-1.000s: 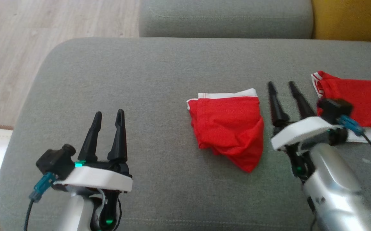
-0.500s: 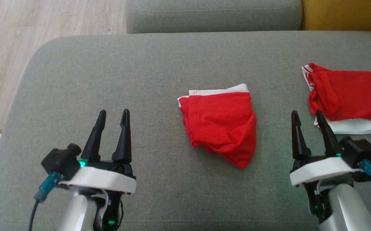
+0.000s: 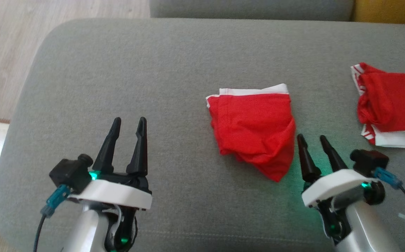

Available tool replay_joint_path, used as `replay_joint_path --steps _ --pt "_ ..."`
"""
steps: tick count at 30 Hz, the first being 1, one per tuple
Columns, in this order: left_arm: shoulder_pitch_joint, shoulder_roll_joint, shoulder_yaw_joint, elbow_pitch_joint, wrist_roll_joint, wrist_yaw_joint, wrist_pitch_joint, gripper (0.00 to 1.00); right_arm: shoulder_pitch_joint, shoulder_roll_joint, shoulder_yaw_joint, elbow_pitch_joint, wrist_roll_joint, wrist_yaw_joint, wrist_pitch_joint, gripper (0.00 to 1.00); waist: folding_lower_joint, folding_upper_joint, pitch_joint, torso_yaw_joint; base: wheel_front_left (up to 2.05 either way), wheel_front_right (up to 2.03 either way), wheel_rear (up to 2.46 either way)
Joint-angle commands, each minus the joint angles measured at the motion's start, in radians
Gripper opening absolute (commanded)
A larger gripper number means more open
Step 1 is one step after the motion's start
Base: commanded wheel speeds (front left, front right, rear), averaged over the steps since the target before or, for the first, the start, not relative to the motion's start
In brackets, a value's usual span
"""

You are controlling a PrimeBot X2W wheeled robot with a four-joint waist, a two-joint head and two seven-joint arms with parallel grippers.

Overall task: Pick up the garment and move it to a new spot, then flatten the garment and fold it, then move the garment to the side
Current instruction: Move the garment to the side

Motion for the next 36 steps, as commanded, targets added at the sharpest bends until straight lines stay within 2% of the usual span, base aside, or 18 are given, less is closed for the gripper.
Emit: replay_joint_path --steps 1,6,9,17,18,19,22,29,32,36 --pt "-0.057 0.006 0.023 -0.029 0.002 -0.007 -0.008 1.0 -0.079 0.002 0.04 0.018 0.027 0.007 0.007 1.0 0.0 0.0 0.024 0.025 0.0 0.0 0.0" --pt "-0.074 0.006 0.011 -0.017 0.002 -0.012 -0.008 1.0 -0.162 0.002 0.059 0.17 0.078 0.007 0.016 1.0 0.0 0.0 0.053 0.061 0.0 0.0 0.0" --pt "-0.084 0.006 0.008 -0.015 0.001 -0.013 -0.008 1.0 -0.211 0.002 0.058 0.268 0.068 0.007 0.011 1.0 0.0 0.0 0.068 0.079 0.0 0.0 0.0" --pt "-0.095 0.006 0.014 -0.012 0.003 -0.014 -0.008 1.0 -0.299 0.002 0.13 0.413 0.062 0.007 -0.028 1.0 0.0 0.0 0.086 0.093 0.0 0.0 0.0" --pt "-0.096 0.006 0.015 -0.012 0.004 -0.014 -0.008 1.0 -0.31 0.002 0.143 0.427 0.05 0.007 -0.034 0.39 0.0 0.0 0.088 0.092 0.0 0.0 0.0" --pt "-0.098 0.006 0.017 -0.011 0.005 -0.014 -0.008 1.0 -0.319 0.002 0.155 0.439 0.034 0.007 -0.044 0.0 0.0 0.0 0.088 0.091 0.0 0.0 0.0" --pt "-0.1 0.006 0.019 -0.008 0.006 -0.013 -0.008 1.0 -0.347 0.002 0.171 0.472 -0.041 0.007 -0.077 0.0 0.0 0.0 0.085 0.079 0.0 0.0 0.0" --pt "-0.098 0.006 0.022 -0.011 0.006 -0.012 -0.008 1.0 -0.41 -0.009 0.112 0.491 -0.293 0.007 -0.11 0.0 0.0 0.0 0.07 0.026 0.0 0.0 0.0" --pt "-0.098 0.006 0.026 -0.014 0.005 -0.012 -0.008 1.0 -0.428 -0.051 0.112 0.453 -0.383 0.007 -0.094 0.0 0.0 0.0 0.069 -0.005 0.0 0.0 0.0" --pt "-0.099 0.006 0.032 -0.018 0.005 -0.013 -0.008 1.0 -0.449 -0.135 0.156 0.371 -0.435 0.007 -0.053 0.0 0.0 0.0 0.076 -0.051 0.0 0.0 0.0"
